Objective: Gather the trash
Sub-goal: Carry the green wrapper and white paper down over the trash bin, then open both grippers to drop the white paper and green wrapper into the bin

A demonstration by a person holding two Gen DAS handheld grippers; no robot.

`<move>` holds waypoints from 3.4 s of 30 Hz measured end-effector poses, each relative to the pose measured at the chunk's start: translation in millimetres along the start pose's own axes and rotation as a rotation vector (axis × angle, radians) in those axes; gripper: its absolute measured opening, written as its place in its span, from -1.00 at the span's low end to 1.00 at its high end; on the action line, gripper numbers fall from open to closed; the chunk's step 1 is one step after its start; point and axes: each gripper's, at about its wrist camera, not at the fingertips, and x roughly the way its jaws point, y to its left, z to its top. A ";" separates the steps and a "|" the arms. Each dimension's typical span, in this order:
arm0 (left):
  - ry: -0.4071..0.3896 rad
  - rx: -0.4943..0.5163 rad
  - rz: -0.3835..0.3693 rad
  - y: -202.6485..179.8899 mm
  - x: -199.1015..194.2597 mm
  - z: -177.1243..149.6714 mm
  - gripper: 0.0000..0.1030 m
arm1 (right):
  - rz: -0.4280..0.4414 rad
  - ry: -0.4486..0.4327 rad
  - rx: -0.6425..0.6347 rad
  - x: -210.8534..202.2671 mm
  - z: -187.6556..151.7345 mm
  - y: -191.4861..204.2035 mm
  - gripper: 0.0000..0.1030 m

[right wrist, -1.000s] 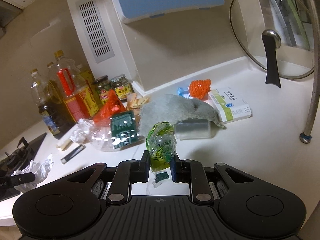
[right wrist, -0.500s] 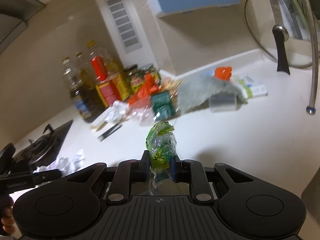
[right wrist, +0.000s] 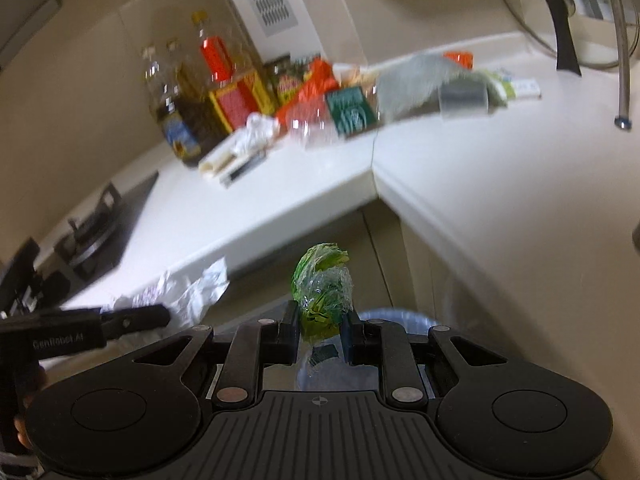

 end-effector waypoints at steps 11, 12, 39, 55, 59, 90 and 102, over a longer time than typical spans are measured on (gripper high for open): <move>0.098 -0.008 -0.004 5.4 41.3 -34.0 -0.54 | -0.048 0.108 0.015 30.5 -45.0 -9.5 -0.59; 0.108 -0.013 -0.002 6.5 45.9 -36.4 -0.54 | -0.054 0.113 0.014 33.9 -47.7 -11.0 -0.59; 0.263 -0.073 0.038 -1.3 176.0 -70.3 -0.53 | -0.172 0.127 0.071 103.3 -74.4 -70.4 -0.59; 0.272 -0.109 0.046 6.6 211.2 -76.4 -0.08 | -0.184 0.127 0.081 122.1 -71.4 -80.5 -0.59; 0.276 -0.095 0.044 6.3 209.1 -75.2 -0.08 | -0.182 0.133 0.083 121.6 -70.0 -81.8 -0.59; 0.251 -0.109 0.074 27.8 170.8 -75.1 -0.08 | -0.196 0.118 0.095 139.2 -65.5 -75.4 -0.06; 0.253 -0.109 0.070 27.7 155.1 -74.2 -0.08 | -0.183 0.169 0.107 129.8 -74.8 -65.1 -0.01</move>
